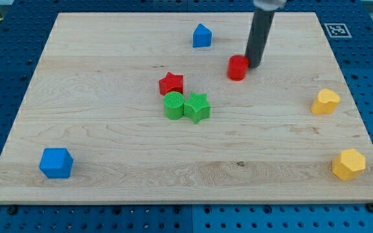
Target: Place the red circle above the green star
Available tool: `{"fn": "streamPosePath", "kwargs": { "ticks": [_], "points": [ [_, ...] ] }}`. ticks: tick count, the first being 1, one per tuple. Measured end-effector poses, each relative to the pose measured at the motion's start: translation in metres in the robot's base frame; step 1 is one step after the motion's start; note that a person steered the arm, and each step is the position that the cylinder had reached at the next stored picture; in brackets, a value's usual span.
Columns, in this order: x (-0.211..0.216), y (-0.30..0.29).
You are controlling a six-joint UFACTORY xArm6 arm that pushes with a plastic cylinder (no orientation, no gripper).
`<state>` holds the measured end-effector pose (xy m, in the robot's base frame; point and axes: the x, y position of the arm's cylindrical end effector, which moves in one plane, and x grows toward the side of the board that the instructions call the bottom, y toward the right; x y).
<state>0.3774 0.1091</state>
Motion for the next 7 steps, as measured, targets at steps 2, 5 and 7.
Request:
{"fn": "streamPosePath", "kwargs": {
  "ticks": [2, 5, 7],
  "points": [
    [0.021, 0.023],
    [0.019, -0.004],
    [0.035, -0.029]
  ]
}}
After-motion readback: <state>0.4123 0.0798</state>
